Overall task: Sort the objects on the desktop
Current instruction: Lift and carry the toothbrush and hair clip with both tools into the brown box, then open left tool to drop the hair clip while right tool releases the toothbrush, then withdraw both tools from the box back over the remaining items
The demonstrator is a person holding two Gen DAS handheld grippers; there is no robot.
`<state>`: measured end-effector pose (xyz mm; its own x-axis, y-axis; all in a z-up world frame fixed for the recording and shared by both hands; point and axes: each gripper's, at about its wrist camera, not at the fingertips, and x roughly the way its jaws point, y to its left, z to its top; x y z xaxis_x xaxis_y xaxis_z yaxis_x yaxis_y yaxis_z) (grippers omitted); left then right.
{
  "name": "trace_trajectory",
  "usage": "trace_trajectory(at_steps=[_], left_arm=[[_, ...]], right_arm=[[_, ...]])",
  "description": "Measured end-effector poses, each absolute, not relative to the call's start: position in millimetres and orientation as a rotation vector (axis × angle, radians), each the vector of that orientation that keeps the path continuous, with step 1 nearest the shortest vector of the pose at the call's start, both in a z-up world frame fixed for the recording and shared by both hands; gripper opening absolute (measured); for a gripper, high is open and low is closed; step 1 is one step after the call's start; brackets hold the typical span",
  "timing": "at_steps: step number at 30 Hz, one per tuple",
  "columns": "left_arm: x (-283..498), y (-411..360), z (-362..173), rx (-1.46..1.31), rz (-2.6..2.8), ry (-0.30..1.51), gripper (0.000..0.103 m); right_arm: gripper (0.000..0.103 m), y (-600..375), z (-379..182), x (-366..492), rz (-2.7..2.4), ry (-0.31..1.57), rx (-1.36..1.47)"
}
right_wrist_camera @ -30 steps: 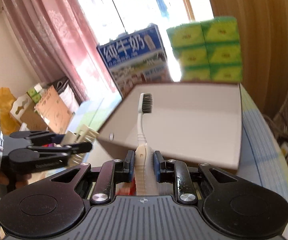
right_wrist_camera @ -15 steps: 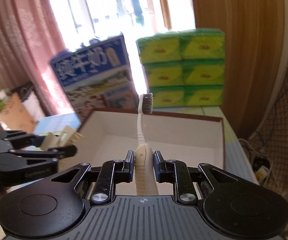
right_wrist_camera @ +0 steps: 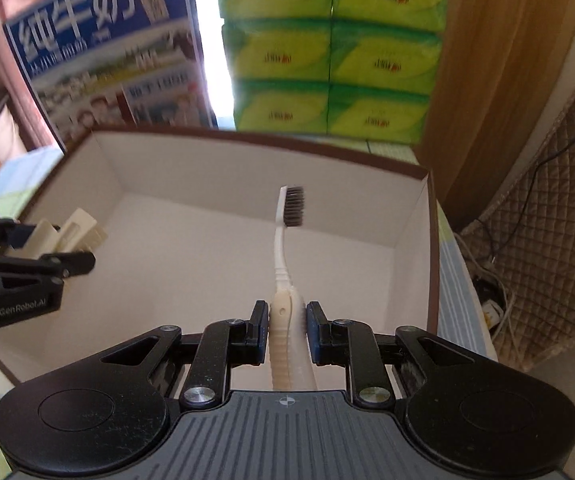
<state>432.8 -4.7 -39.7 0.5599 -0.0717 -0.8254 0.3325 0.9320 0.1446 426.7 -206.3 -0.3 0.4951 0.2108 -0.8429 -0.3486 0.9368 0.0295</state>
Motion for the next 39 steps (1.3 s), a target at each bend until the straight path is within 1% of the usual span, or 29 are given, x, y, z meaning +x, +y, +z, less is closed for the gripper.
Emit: trace_trajectory(at_steps=[7, 14, 19, 20, 21, 23, 24, 25, 27, 29, 30, 31, 33, 37, 39], left_arm=[[446, -14, -61, 0.37, -0.235, 0.996, 0.037], [452, -17, -74, 0.4, -0.216, 1.019, 0.037], [452, -20, -77, 0.421, -0.215, 1.011, 0.053], [451, -20, -76, 0.423, -0.213, 1.007, 0.054], [450, -20, -75, 0.424, -0.212, 1.004, 0.058], [448, -20, -73, 0.422, -0.213, 0.996, 0.064], [447, -21, -72, 0.423, -0.21, 0.991, 0.069], [446, -21, -71, 0.425, -0.209, 0.987, 0.071], [444, -22, -67, 0.422, -0.22, 0.982, 0.072], [442, -23, -63, 0.424, -0.225, 0.977, 0.076], [440, -23, -60, 0.425, -0.224, 0.974, 0.077], [439, -23, -58, 0.422, -0.227, 0.972, 0.077], [437, -22, -52, 0.412, -0.234, 0.97, 0.079], [428, -19, -41, 0.407, -0.239, 0.954, 0.085], [423, -18, -35, 0.398, -0.237, 0.951, 0.085]], right_arm=[[0.017, -198, -19, 433, 0.315, 1.035, -0.245], [0.017, -195, -27, 439, 0.292, 1.048, -0.272], [0.017, -198, -27, 439, 0.292, 1.016, -0.283], [0.017, -199, -27, 439, 0.301, 1.013, -0.28], [0.017, -199, -26, 439, 0.31, 1.011, -0.276], [0.031, -200, -23, 438, 0.325, 0.997, -0.275], [0.054, -200, -22, 437, 0.324, 0.995, -0.281], [0.069, -200, -20, 435, 0.32, 0.981, -0.282], [0.072, -199, -16, 431, 0.33, 0.959, -0.277], [0.073, -200, -12, 429, 0.349, 0.961, -0.266], [0.076, -200, -10, 427, 0.35, 0.958, -0.261], [0.082, -201, -8, 425, 0.354, 0.954, -0.256], [0.09, -202, -4, 421, 0.364, 0.944, -0.253], [0.097, -209, 4, 411, 0.362, 0.93, -0.225], [0.099, -214, 9, 406, 0.367, 0.925, -0.206]])
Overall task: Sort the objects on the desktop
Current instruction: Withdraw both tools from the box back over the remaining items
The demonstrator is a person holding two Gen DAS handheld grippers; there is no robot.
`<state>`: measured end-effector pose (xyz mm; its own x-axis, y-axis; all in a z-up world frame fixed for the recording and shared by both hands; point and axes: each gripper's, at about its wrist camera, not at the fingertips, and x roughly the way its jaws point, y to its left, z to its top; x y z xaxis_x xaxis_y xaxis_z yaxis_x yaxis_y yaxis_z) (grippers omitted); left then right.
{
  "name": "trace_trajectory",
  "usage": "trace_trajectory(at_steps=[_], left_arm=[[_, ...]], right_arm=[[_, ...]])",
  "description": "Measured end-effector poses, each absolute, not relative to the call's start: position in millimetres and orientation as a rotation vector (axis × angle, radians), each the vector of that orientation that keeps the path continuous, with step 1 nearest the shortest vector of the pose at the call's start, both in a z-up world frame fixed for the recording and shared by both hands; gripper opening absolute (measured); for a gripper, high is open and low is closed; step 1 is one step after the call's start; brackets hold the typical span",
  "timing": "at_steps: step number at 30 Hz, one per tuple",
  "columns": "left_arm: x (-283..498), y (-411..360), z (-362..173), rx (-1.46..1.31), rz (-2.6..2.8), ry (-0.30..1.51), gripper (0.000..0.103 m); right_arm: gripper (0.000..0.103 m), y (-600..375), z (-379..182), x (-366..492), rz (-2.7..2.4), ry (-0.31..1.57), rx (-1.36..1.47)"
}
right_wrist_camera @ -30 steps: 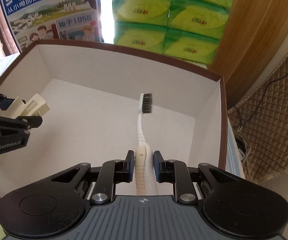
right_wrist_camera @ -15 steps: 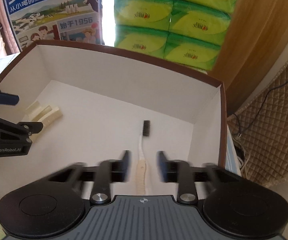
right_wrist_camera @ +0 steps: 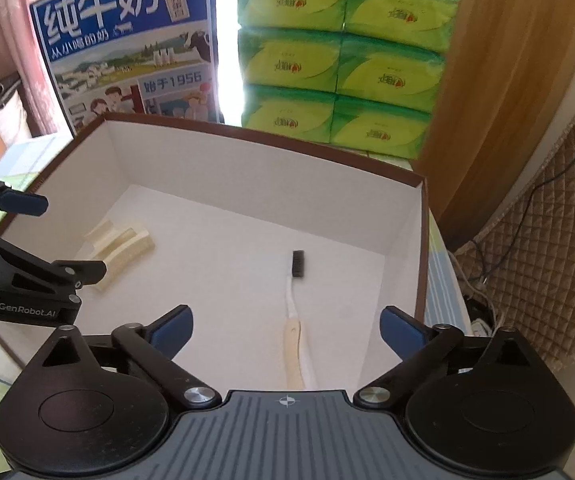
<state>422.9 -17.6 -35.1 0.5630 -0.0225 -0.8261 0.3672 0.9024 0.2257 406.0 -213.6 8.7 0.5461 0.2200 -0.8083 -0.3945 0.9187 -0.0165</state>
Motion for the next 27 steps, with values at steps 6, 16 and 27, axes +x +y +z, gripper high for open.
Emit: trace_trajectory(at_steps=[6, 16, 27], left_arm=[[407, -12, -18, 0.37, -0.195, 0.971, 0.087], [366, -8, 15, 0.34, -0.19, 0.934, 0.09], [311, -1, 52, 0.272, -0.211, 0.871, 0.09]], right_arm=[[0.101, -221, 26, 389, 0.356, 0.911, -0.181], [0.101, -229, 55, 356, 0.363, 0.876, -0.127], [0.101, -242, 88, 305, 0.374, 0.818, -0.093]])
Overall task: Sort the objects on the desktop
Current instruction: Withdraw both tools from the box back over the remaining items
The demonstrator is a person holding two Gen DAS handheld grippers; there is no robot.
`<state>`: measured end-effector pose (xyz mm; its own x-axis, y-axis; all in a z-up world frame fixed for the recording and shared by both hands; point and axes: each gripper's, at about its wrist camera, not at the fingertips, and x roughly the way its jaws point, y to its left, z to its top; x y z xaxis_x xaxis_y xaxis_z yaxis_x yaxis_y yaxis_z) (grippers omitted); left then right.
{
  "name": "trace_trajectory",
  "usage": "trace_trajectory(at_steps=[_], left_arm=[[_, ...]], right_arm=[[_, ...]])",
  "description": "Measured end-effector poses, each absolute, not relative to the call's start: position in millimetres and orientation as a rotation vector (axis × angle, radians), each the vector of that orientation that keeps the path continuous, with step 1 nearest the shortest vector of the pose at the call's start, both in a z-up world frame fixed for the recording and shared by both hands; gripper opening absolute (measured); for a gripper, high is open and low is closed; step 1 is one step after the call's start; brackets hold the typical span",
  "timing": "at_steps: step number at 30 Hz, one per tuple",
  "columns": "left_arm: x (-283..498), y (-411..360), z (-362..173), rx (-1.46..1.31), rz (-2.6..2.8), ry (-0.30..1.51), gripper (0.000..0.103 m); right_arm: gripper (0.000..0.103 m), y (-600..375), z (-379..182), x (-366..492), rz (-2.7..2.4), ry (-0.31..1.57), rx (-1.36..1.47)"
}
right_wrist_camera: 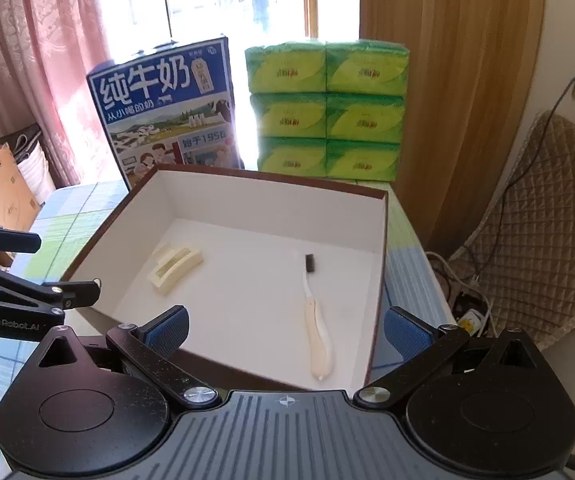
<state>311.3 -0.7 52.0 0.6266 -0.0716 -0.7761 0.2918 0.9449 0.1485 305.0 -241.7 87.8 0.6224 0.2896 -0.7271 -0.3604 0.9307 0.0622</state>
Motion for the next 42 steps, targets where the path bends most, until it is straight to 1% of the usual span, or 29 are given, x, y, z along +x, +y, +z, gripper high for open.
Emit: trace_trajectory(at_steps=[11, 21, 31, 42], left_arm=[[260, 12, 72, 0.246, -0.206, 0.824, 0.09], [219, 21, 78, 0.193, -0.225, 0.809, 0.09], [175, 30, 68, 0.18, -0.241, 0.827, 0.09], [129, 44, 34, 0.186, -0.235, 0.929, 0.09]], right_arm=[[0.101, -246, 105, 258, 0.413, 0.771, -0.055], [0.101, -239, 110, 220, 0.433, 0.748, -0.097], [0.101, -238, 97, 182, 0.477, 0.791, -0.122], [0.101, -247, 67, 143, 0.477, 0.878, -0.129]])
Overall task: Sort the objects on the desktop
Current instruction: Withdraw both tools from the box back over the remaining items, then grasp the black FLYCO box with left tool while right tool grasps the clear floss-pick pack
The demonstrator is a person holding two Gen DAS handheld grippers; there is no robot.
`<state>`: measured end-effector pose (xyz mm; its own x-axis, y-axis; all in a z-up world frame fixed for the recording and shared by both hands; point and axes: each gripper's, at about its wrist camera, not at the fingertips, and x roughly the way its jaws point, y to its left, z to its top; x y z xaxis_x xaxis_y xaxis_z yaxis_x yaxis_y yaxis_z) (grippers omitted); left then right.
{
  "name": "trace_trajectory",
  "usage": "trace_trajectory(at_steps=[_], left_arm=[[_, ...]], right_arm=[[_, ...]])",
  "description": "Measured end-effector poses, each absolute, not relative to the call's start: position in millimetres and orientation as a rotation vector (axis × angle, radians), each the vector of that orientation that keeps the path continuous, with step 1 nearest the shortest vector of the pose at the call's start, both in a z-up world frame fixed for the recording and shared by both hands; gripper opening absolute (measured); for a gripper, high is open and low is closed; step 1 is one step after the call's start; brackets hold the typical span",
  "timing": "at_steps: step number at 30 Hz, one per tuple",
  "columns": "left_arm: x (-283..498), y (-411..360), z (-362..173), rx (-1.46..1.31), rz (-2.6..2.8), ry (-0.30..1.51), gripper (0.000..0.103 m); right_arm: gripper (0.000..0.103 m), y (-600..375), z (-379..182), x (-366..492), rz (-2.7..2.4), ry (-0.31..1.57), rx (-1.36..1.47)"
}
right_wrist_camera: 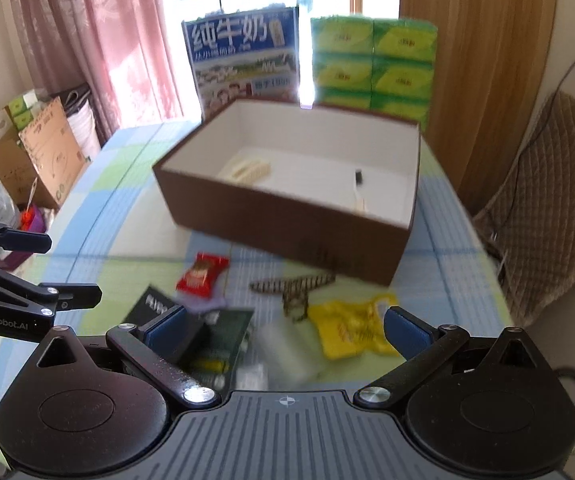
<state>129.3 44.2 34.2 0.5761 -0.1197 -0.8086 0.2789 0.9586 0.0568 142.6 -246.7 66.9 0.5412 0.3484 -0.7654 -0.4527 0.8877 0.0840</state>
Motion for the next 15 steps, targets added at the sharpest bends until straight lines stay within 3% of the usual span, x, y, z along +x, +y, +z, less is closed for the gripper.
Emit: trace_trajectory(at_steps=[15], left_arm=[[97, 39, -5, 0.166, -0.269, 1.055, 0.09]], right_arm=[[0.101, -247, 27, 110, 0.496, 1.016, -0.108]])
